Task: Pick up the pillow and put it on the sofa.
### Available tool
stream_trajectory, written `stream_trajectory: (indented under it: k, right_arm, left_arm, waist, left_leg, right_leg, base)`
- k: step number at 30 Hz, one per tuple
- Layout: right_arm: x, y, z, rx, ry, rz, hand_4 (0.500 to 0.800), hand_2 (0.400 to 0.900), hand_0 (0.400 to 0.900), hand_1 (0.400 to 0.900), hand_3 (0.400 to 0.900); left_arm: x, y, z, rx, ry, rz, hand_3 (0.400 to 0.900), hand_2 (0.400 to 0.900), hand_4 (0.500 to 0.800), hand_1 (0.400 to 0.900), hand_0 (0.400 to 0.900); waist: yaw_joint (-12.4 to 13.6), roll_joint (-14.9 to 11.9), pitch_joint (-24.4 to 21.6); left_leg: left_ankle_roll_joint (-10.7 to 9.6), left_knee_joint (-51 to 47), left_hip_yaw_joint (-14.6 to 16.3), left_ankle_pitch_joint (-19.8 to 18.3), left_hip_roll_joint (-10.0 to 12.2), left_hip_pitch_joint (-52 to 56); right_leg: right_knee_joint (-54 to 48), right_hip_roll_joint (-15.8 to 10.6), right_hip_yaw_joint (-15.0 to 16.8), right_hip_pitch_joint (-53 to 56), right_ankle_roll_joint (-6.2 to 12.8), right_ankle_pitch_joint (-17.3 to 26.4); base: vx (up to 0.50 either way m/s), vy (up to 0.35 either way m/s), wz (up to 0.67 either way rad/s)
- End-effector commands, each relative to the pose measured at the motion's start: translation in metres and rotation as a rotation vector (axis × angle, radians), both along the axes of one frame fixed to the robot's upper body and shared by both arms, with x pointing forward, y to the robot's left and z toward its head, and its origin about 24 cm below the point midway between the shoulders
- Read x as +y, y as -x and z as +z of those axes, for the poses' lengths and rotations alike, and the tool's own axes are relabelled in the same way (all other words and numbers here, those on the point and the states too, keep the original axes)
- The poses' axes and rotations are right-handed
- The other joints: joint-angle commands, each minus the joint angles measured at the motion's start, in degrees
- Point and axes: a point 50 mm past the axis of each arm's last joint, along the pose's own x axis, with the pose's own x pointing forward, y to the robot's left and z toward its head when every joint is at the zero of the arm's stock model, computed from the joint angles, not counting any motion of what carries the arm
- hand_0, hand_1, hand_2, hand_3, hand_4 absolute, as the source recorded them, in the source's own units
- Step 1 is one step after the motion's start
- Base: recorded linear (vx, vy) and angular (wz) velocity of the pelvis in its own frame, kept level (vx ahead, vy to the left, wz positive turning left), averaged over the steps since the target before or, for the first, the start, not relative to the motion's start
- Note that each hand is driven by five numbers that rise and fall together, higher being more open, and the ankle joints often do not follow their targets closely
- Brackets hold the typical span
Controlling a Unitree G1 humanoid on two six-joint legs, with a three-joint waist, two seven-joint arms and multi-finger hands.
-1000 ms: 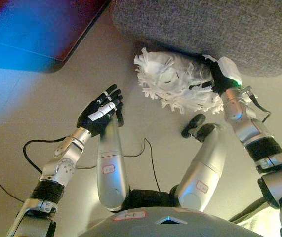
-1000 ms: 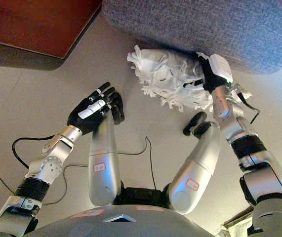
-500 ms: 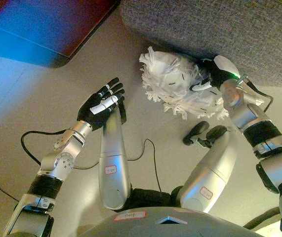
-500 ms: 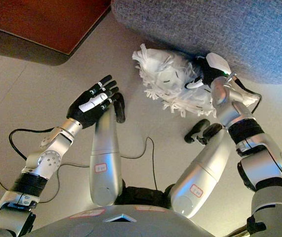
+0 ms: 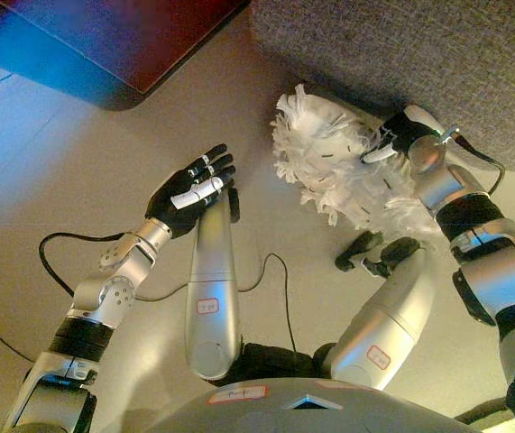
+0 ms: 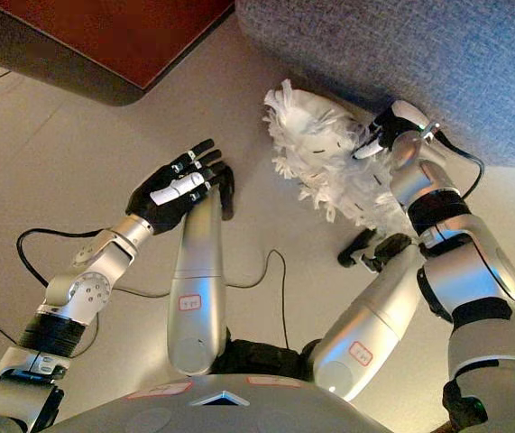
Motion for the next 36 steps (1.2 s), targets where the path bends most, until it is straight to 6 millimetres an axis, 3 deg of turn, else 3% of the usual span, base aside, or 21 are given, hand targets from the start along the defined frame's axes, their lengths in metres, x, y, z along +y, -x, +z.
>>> stream_trajectory:
  k: [1,11,19,27,29,30,31,36]
  right_arm:
    - [-0.012,0.001,0.001,-0.008,-0.066,-0.077,0.500,0.400,0.400,0.400,0.400]
    - [-0.008,0.001,0.001,-0.063,-0.101,-0.055,0.500,0.400,0.400,0.400,0.400]
    - [0.010,-0.004,0.029,-0.268,-0.124,0.065,0.500,0.400,0.400,0.400,0.400]
    - [0.031,0.014,0.066,-0.590,-0.087,0.237,0.500,0.400,0.400,0.400,0.400]
    - [0.034,0.023,0.074,-0.665,-0.081,0.272,0.500,0.400,0.400,0.400,0.400]
    - [0.035,0.029,0.074,-0.690,-0.077,0.288,0.500,0.400,0.400,0.400,0.400]
    - [0.034,0.035,0.076,-0.725,-0.073,0.304,0.500,0.400,0.400,0.400,0.400]
    - [0.030,0.061,0.076,-0.794,-0.080,0.364,0.500,0.400,0.400,0.400,0.400]
  left_arm:
    - [-0.020,0.015,-0.010,0.019,-0.025,-0.095,0.900,0.900,0.800,0.900,0.900]
    - [-0.021,0.017,-0.012,0.030,-0.010,-0.087,0.900,0.900,0.800,0.900,0.900]
    - [-0.018,0.021,-0.015,0.043,-0.003,-0.046,0.900,0.900,0.800,0.900,0.900]
    - [-0.002,0.028,-0.031,0.090,-0.047,0.106,0.900,0.900,0.800,0.900,0.900]
    - [0.001,0.028,-0.035,0.098,-0.062,0.132,0.900,0.900,0.800,0.900,0.900]
    - [0.003,0.031,-0.040,0.114,-0.070,0.139,0.900,0.900,0.800,0.900,0.900]
    - [0.004,0.031,-0.042,0.121,-0.075,0.140,0.900,0.900,0.800,0.900,0.900]
    - [0.005,0.032,-0.054,0.183,-0.111,0.145,0.900,0.900,0.800,0.900,0.900]
  waist:
    - [3.4,3.2,0.1]
    - [3.1,3.2,0.1]
    - [2.5,2.8,0.1]
    - [0.1,0.9,0.1]
    - [-0.7,-0.2,0.1]
    - [-1.0,-0.5,0.1]
    - [-1.4,-1.2,0.1]
    - [-2.5,-3.3,-2.1]
  left_leg:
    - [2.0,9.9,-0.7,-6.7,2.1,2.6]
    - [2.1,9.7,-0.4,-6.6,2.9,3.0]
    - [2.2,5.6,1.2,-5.6,3.6,5.5]
    - [1.8,-13.1,5.2,0.6,4.9,17.7]
    - [2.4,-20.2,6.5,4.5,3.9,21.6]
    - [2.0,-22.4,6.9,3.7,3.9,25.0]
    - [2.6,-26.6,7.8,6.5,3.1,27.5]
    - [3.0,-38.7,10.4,9.6,0.9,39.8]
  right_leg:
    - [3.1,0.8,3.0,-3.1,1.72,1.7]
    - [2.3,0.9,2.8,-1.9,1.74,2.0]
    - [-2.1,1.8,1.2,1.1,2.07,3.9]
    - [-21.5,4.3,-3.7,13.9,2.99,12.2]
    - [-29.3,4.8,-6.0,18.2,2.90,16.5]
    - [-31.4,4.8,-6.8,21.6,3.93,16.1]
    - [-36.5,4.8,-8.0,24.7,3.63,18.9]
    - [-50.4,5.6,-11.9,37.7,4.74,23.9]
  base:
    - [0.00,0.022,-0.05]
    - [0.00,0.019,-0.05]
    - [-0.01,0.018,-0.08]
    - [0.00,0.023,-0.20]
    - [0.00,0.040,-0.19]
    - [0.01,0.051,-0.16]
    - [0.09,0.048,-0.19]
    - [0.07,0.017,-0.16]
